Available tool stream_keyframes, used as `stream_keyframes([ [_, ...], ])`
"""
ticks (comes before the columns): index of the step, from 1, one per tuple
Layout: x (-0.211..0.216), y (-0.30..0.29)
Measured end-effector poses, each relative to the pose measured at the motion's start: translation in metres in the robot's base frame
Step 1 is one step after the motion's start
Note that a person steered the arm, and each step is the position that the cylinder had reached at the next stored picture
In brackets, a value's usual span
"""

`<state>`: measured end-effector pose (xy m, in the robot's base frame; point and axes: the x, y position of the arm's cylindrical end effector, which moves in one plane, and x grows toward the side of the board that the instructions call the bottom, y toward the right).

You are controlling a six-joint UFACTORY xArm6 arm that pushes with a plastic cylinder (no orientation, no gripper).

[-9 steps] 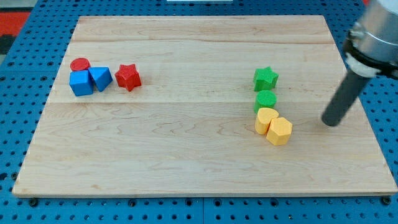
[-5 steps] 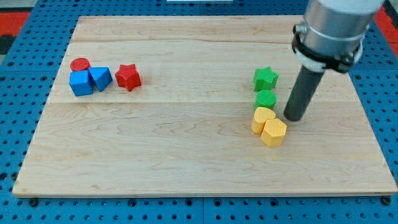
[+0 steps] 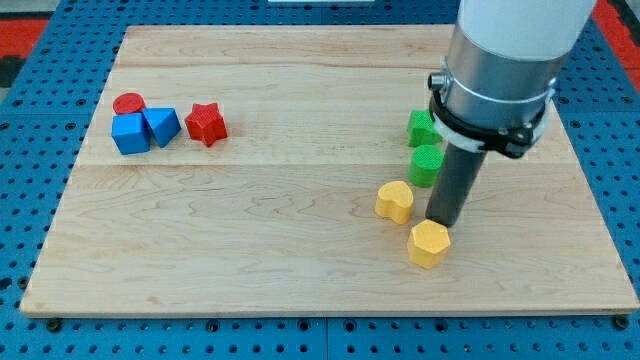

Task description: Adjust both the yellow blocks diagonally to each other

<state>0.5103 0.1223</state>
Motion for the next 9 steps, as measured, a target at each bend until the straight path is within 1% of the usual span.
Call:
stream_keyframes([
  [1, -0.03, 0.004],
  [2, -0.039, -0.035],
  [3, -0.046, -0.057],
  [4, -0.034, -0.094],
  [5, -0.01, -0.082],
  [6, -0.011, -0.053],
  [7, -0.002, -0.067],
  [9, 0.014, -0.03],
])
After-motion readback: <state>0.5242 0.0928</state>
